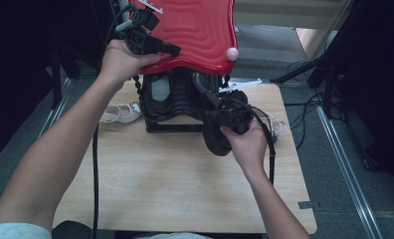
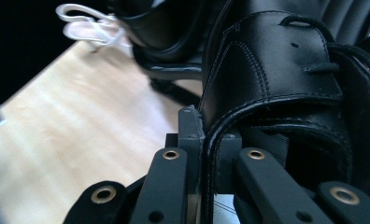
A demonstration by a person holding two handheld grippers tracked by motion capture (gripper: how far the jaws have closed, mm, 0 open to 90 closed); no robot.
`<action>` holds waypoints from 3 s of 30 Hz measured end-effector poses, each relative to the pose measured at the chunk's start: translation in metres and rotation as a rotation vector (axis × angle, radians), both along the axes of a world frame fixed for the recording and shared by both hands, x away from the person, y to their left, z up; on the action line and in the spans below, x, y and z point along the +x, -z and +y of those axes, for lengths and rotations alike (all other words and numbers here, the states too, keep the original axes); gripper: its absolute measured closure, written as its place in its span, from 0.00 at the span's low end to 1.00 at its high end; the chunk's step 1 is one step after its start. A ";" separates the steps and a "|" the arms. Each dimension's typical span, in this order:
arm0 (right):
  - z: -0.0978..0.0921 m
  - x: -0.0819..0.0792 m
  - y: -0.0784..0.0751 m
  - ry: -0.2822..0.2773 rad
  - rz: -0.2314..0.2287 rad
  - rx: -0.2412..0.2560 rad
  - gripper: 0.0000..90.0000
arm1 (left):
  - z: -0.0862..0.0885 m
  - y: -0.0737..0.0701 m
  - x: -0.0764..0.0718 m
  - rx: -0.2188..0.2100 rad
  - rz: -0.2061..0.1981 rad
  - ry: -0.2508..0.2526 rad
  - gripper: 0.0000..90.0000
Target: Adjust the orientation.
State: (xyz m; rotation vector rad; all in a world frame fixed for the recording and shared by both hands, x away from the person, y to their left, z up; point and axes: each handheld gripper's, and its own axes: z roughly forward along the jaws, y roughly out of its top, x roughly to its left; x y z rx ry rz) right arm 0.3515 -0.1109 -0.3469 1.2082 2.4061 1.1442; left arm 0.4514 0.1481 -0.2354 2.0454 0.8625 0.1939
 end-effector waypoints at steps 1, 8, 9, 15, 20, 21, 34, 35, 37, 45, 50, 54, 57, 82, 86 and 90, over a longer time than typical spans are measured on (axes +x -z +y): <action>0.007 0.003 0.008 0.014 -0.024 -0.026 0.96 | 0.000 0.000 0.000 0.002 0.001 -0.001 1.00; 0.025 0.004 0.022 0.044 -0.097 -0.044 0.96 | 0.000 0.000 -0.001 0.006 -0.005 -0.001 1.00; 0.028 0.006 0.025 0.054 -0.112 -0.047 0.96 | 0.000 0.000 -0.001 0.004 -0.003 -0.001 1.00; 0.040 0.016 0.036 0.069 -0.153 -0.046 0.96 | 0.001 0.000 -0.001 0.007 0.003 0.002 1.00; 0.044 0.029 0.040 0.116 -0.202 -0.012 0.96 | 0.001 0.000 -0.001 0.008 0.000 0.002 1.00; 0.044 0.029 0.040 0.116 -0.202 -0.012 0.96 | 0.001 0.000 -0.001 0.005 0.001 -0.001 1.00; 0.065 0.052 0.044 0.206 -0.286 -0.026 0.92 | 0.002 0.000 -0.001 0.000 -0.001 0.001 1.00; 0.065 0.052 0.045 0.205 -0.278 0.004 0.88 | 0.002 -0.001 -0.001 0.001 -0.001 0.002 1.00; 0.064 0.053 0.044 0.199 -0.268 0.020 0.86 | 0.002 0.000 -0.001 0.001 -0.002 0.001 1.00; 0.059 0.048 0.042 0.143 -0.261 0.074 0.70 | 0.001 0.000 -0.001 0.011 -0.004 -0.003 1.00; 0.054 0.036 0.037 0.110 -0.260 0.073 0.69 | 0.001 0.000 -0.001 0.011 -0.006 -0.002 1.00; 0.045 0.028 0.034 0.098 -0.255 0.096 0.69 | 0.001 0.000 -0.001 0.009 -0.005 -0.005 1.00; 0.038 0.017 0.028 0.078 -0.268 0.104 0.71 | 0.001 0.000 -0.001 0.010 -0.005 -0.006 1.00; -0.001 0.004 0.065 -0.158 -0.059 0.088 1.00 | 0.001 0.000 0.000 0.006 0.003 -0.006 1.00; 0.002 0.007 0.062 -0.170 -0.074 0.052 1.00 | 0.002 0.000 0.000 0.009 0.004 -0.005 1.00; 0.005 0.010 0.059 -0.158 -0.081 0.047 1.00 | 0.001 0.000 -0.001 0.009 0.003 -0.007 1.00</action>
